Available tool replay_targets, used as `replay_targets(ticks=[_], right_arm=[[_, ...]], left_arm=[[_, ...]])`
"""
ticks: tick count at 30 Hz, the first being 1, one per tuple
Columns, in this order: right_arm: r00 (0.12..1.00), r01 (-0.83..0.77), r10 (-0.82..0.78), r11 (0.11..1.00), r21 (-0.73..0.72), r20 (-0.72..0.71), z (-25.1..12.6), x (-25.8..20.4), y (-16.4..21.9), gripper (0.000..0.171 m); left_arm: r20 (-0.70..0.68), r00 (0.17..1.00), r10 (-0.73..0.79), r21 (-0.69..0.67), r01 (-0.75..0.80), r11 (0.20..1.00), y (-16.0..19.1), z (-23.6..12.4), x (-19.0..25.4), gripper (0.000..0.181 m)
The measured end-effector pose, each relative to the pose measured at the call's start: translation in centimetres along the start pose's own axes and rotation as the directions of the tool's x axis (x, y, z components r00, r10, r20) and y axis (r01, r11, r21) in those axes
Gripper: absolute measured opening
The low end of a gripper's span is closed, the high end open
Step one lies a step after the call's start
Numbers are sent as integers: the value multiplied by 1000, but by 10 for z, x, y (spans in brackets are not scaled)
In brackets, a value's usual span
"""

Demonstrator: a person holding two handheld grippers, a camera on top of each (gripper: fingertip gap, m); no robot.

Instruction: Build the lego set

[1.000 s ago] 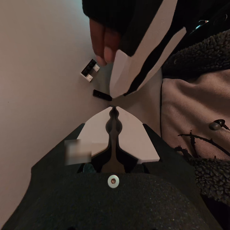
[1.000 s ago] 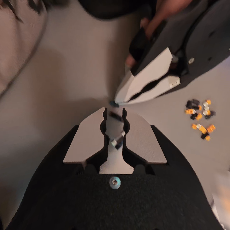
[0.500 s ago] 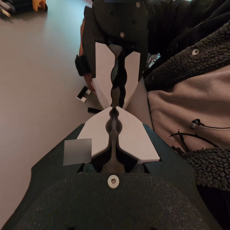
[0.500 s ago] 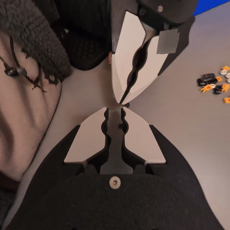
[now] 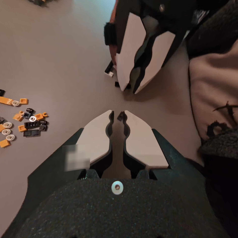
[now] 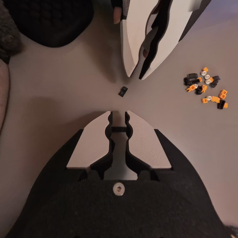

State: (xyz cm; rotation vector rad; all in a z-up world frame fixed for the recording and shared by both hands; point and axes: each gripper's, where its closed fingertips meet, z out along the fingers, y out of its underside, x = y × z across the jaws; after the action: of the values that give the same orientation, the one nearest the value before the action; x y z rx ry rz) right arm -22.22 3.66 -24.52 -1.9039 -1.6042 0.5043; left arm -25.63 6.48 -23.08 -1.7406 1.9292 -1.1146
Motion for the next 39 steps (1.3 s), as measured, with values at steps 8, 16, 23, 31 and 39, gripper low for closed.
replay_targets(ticks=[8,16,23,31,39], right_arm=[[964,232,-219,970,-78,149,-14,11,24,20],[908,362,-306,918,-164,287,-13,18,33,20],[922,328,-283,933,-147,266,-14,18,33,19],[947,258,-231,961,-100,223,-30,13,36,17],[951,248,-232,967,-54,206,-28,9,32,16]], left_arm=[[-7,988,155,-78,-155,985,16,19,3,23],[-49,951,306,-154,-310,938,15,36,10,12],[-278,858,432,-196,-491,848,13,42,17,0],[-326,841,432,-275,-521,808,15,24,15,18],[-260,872,415,-350,-486,801,23,28,8,8]])
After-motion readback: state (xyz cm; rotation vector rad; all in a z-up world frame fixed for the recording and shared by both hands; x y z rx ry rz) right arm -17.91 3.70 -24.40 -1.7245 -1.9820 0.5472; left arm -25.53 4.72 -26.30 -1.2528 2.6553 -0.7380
